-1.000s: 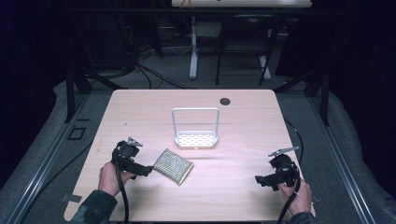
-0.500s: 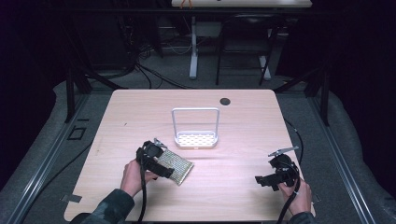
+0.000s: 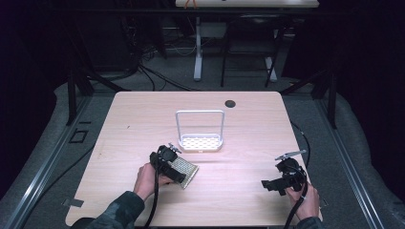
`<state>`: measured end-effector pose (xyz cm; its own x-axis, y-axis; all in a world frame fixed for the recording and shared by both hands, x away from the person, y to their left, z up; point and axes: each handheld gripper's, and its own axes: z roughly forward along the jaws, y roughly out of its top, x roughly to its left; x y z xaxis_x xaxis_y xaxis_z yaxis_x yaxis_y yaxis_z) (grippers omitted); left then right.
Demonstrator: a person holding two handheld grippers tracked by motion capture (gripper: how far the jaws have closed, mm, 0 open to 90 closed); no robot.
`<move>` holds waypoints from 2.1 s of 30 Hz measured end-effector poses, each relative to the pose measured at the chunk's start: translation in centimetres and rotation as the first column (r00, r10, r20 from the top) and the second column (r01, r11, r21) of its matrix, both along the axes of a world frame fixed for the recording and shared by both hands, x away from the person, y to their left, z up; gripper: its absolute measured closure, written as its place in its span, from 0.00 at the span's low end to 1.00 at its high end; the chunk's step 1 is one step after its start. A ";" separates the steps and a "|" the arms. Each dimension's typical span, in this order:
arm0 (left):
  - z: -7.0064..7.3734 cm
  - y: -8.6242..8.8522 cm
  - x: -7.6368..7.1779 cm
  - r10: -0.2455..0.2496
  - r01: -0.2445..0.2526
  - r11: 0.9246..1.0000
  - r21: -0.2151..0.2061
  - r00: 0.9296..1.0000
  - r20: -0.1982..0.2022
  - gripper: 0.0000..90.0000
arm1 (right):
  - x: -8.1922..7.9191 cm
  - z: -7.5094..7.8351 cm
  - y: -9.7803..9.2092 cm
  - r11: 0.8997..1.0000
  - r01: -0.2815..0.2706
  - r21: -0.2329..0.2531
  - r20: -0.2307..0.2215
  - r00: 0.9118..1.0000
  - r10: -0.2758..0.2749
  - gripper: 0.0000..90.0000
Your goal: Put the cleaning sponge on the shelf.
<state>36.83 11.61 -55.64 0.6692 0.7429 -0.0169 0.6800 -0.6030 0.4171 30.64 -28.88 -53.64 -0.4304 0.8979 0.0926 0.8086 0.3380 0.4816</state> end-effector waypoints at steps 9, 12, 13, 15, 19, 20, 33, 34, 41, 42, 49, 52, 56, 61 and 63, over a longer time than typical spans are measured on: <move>-0.1 0.0 -0.2 0.007 -0.007 1.000 0.006 1.000 0.004 0.05 | 0.0 0.0 -0.1 1.000 0.009 0.004 0.001 1.000 -0.009 0.03; -0.2 0.0 -0.2 0.006 -0.006 1.000 0.001 1.000 0.008 0.07 | 0.0 -0.1 0.0 1.000 0.007 0.003 -0.001 1.000 -0.007 0.03; -0.1 0.1 -0.2 0.004 -0.004 1.000 0.002 1.000 0.011 0.07 | 0.0 -0.1 0.0 1.000 0.007 0.003 -0.001 1.000 -0.007 0.03; -0.1 0.1 -0.2 0.003 -0.003 1.000 0.002 1.000 0.012 0.10 | 0.0 0.0 -0.1 1.000 0.009 0.003 -0.001 1.000 -0.009 0.04; 0.0 0.2 -0.2 0.005 -0.005 1.000 0.000 1.000 0.016 0.14 | 0.0 -0.1 -0.1 1.000 0.008 0.002 -0.002 1.000 -0.008 0.04; 0.0 0.2 -0.2 0.003 -0.003 1.000 -0.002 1.000 0.018 0.14 | 0.0 -0.1 -0.1 1.000 0.008 0.002 -0.002 1.000 -0.008 0.04; 0.3 0.4 -0.3 -0.009 0.010 1.000 -0.014 0.999 0.042 0.33 | 0.0 -0.1 -0.1 1.000 0.011 0.001 -0.002 1.000 -0.011 0.04; 0.3 0.4 -0.4 -0.008 0.009 1.000 -0.015 0.999 0.047 0.36 | 0.0 -0.1 -0.1 1.000 0.012 0.002 -0.003 1.000 -0.012 0.04; 0.4 0.5 -0.6 -0.011 0.013 1.000 -0.024 0.997 0.078 0.49 | 0.0 0.0 -0.1 1.000 0.011 0.000 -0.006 1.000 -0.011 0.04; 0.4 0.5 -0.6 -0.010 0.012 1.000 -0.025 0.996 0.084 0.50 | 0.0 0.0 -0.1 1.000 0.014 0.005 -0.007 1.000 -0.014 0.04; 0.6 0.6 -0.8 -0.018 0.021 0.999 -0.035 0.995 0.102 0.58 | 0.0 0.0 -0.2 1.000 0.015 0.008 -0.007 1.000 -0.015 0.04; 0.6 0.7 -0.8 -0.017 0.022 0.999 -0.045 0.994 0.111 0.60 | -0.1 0.0 -0.3 1.000 0.017 0.013 -0.002 1.000 -0.017 0.05; 0.9 0.7 -1.0 -0.024 0.030 0.998 -0.052 0.993 0.115 0.61 | -0.1 0.1 -0.3 1.000 0.017 0.015 -0.001 1.000 -0.017 0.05; 1.4 0.7 -1.2 -0.029 0.036 0.998 -0.055 0.991 0.128 0.62 | -0.1 0.1 -0.3 1.000 0.017 0.014 -0.001 1.000 -0.017 0.05; 1.7 0.7 -1.3 -0.026 0.036 0.997 -0.066 0.990 0.141 0.62 | -0.1 0.1 -0.3 1.000 0.017 0.014 -0.001 1.000 -0.017 0.05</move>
